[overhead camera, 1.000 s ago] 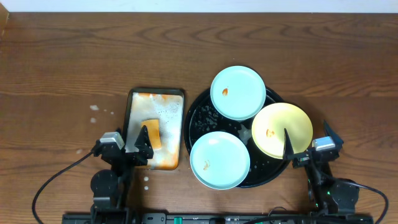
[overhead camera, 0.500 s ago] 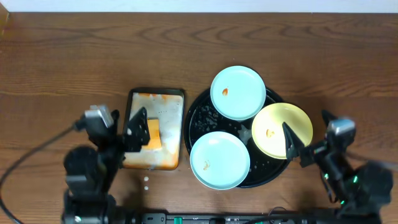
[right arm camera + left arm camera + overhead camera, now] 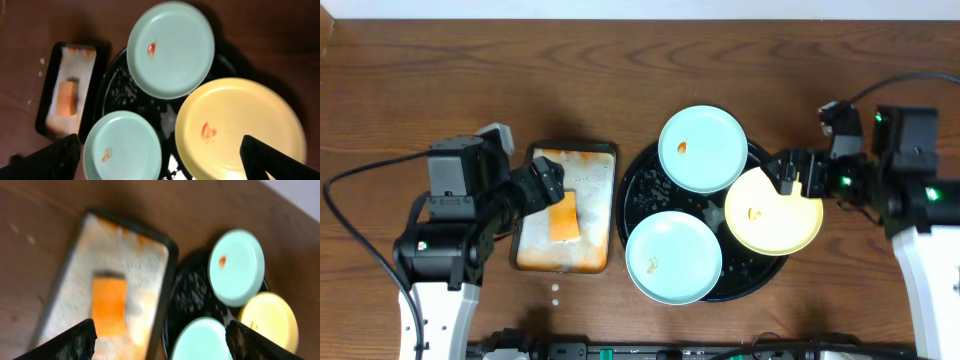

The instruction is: Clean dirty plates on tray and stack at the side

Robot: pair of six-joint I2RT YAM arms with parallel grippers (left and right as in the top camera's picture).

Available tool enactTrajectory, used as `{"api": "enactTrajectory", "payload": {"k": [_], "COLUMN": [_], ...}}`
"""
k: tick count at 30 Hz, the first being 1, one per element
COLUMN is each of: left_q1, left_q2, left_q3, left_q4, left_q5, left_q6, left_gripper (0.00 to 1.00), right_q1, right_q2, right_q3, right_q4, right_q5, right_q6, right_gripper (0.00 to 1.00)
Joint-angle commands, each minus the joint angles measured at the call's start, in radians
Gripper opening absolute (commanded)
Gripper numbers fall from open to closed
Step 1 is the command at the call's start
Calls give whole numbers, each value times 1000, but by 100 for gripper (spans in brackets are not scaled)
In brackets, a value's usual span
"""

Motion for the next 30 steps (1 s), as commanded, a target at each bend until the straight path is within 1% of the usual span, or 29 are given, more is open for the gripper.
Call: {"api": "enactTrajectory", "payload": {"k": [1, 3, 4, 12, 14, 16, 18, 19, 23, 26, 30], "left_q1": [-3, -3, -3, -3, -3, -4, -4, -4, -4, -3, -3], "left_q2": [0, 0, 0, 0, 0, 6, 23, 39, 135, 229, 342], "left_q3": [28, 28, 28, 28, 27, 19, -1, -15, -67, -84, -84], "left_q4": [-14, -19, -24, -37, -48, -68, -94, -103, -103, -92, -79], "left_q5": [130, 146, 145, 130, 127, 48, -52, -95, -150, -150, -147], "left_q6": [-15, 8, 19, 43, 80, 86, 52, 34, 34, 34, 37], "left_gripper": [84, 85, 98, 98, 98, 99, 98, 99, 98, 98, 98], "right_q1": [-7, -7, -5, 61, 80, 99, 119, 127, 166, 183, 191], "right_q2": [64, 92, 101, 125, 125, 125, 126, 126, 126, 126, 126], "right_q3": [19, 19, 19, 19, 18, 18, 18, 18, 18, 18, 18], "right_q4": [4, 11, 17, -10, -17, -19, -24, -23, -6, -6, -11], "right_q5": [-134, -208, -216, -208, -203, -203, -203, -203, -159, -104, -90], "right_q6": [15, -25, -24, -23, -23, -23, -23, -23, -25, -25, -21], "right_gripper": [99, 99, 99, 99, 99, 99, 99, 99, 99, 99, 99]}}
